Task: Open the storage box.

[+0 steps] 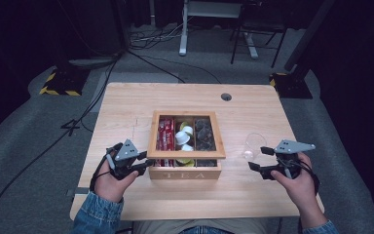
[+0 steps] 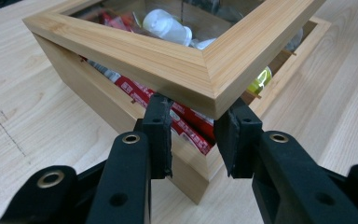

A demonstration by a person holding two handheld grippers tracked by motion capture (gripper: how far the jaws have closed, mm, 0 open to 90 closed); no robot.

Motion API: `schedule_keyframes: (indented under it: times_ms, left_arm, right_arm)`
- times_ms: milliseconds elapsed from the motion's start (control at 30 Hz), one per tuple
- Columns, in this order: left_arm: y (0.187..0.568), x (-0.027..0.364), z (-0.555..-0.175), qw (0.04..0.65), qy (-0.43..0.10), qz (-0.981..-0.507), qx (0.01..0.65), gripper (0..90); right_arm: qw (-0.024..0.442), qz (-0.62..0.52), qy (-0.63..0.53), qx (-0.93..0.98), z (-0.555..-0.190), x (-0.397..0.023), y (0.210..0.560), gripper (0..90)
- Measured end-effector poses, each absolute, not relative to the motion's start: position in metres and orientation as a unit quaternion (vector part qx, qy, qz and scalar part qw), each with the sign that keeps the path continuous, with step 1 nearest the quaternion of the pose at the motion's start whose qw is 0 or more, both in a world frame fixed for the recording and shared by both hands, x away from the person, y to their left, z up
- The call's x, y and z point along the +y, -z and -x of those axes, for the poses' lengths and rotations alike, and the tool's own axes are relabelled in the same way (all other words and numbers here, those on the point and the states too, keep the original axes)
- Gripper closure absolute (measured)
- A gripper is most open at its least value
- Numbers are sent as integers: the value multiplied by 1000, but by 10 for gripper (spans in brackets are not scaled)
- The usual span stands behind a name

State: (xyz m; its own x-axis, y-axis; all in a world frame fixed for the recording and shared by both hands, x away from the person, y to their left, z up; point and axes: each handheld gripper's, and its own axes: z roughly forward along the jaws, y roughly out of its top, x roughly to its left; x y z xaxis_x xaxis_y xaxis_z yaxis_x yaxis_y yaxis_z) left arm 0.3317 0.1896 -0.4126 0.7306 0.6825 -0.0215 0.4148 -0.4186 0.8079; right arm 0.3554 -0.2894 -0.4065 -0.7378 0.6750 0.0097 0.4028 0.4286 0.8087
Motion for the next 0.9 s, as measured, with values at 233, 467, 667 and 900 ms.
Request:
schedule_keyframes:
  times_ms: [233, 467, 667, 900]
  left_arm:
    - [410, 190, -335, 435, -160, -821, 334, 668]
    - [410, 189, -335, 436, -162, -819, 337, 666]
    - [408, 188, -338, 436, -167, -817, 338, 666]
    - [405, 187, -341, 446, -172, -811, 338, 665]
  right_arm:
    - [165, -268, -428, 847, -356, -250, 391, 213]
    - [164, -232, -426, 859, -361, -215, 390, 233]
    - [184, -218, -423, 860, -365, -199, 393, 273]
    - [226, -200, -425, 854, -371, -194, 390, 295]
